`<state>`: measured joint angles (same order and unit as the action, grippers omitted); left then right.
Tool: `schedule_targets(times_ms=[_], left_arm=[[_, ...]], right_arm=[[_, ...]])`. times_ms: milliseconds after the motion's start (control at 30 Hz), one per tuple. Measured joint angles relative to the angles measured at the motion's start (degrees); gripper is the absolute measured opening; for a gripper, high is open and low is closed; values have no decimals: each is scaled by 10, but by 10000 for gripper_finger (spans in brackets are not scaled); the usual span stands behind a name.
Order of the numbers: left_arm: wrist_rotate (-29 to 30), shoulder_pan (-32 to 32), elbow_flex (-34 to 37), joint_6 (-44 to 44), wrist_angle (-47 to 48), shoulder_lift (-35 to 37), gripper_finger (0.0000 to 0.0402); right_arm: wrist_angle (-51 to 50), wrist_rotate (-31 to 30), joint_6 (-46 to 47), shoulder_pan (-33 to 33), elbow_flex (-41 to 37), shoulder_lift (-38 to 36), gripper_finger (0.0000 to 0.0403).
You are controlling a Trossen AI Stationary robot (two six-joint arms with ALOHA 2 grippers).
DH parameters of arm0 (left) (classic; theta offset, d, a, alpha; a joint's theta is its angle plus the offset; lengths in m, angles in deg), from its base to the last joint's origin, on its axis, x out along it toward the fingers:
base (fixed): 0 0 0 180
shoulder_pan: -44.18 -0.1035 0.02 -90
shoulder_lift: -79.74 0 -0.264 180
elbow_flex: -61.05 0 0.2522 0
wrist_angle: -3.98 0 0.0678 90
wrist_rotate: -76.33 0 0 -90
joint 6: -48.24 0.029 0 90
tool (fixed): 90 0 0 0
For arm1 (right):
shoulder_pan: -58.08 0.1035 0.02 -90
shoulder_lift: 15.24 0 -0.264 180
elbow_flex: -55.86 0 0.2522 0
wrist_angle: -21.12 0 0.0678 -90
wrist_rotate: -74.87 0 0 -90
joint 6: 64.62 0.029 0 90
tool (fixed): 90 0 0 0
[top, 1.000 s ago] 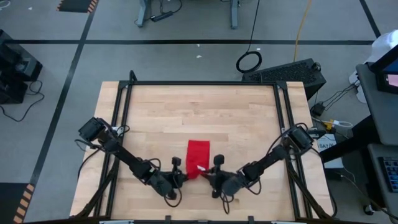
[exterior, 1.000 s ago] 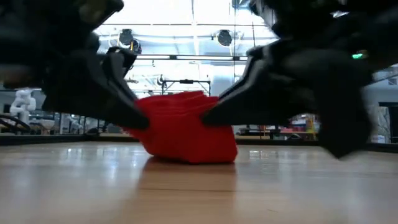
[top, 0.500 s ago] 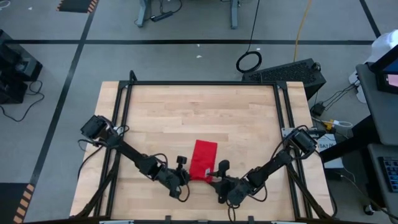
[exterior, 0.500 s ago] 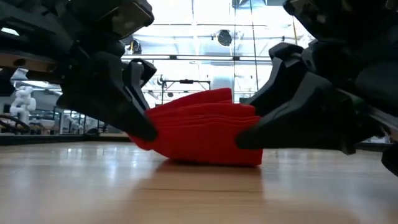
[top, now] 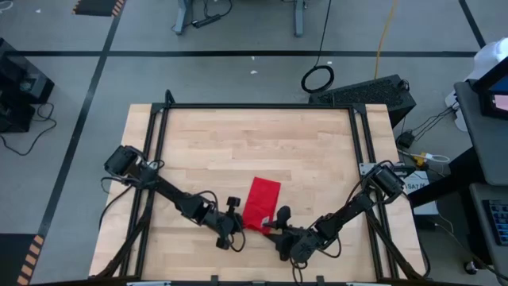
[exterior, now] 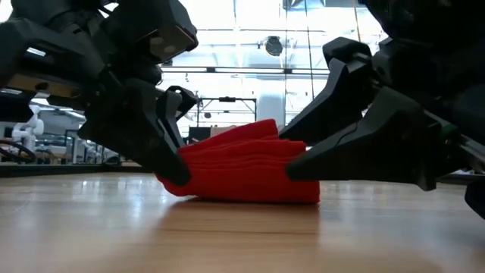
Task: Roll napkin
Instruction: Roll the red napkin
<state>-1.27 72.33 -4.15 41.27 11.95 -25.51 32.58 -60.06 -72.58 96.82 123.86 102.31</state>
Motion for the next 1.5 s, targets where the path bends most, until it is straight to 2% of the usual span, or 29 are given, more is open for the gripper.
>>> schedule_targets(times_ms=[133, 433, 767, 933, 1100, 1333, 1500], left_arm=[[-4, -5, 0, 1, 7, 0, 20], [-14, -7, 0, 2, 14, 0, 20], [-19, -11, 0, -1, 23, 1, 20], [-30, -21, 0, -2, 22, 1, 20], [-40, -30, 0, -6, 20, 1, 20], [-48, -35, 0, -16, 20, 1, 20], [-39, -34, 0, -39, 14, 1, 31]], right_arm=[[5, 12, -25, -5, 0, 1, 168], [-15, 100, 5, -35, 0, 1, 123], [-42, 86, 25, -30, 0, 1, 167], [-42, 89, 25, -35, 0, 1, 167], [-43, 100, 29, -43, 0, 2, 124], [-54, 125, 58, -52, -1, 2, 21], [-52, 109, 70, -52, -1, -1, 13]])
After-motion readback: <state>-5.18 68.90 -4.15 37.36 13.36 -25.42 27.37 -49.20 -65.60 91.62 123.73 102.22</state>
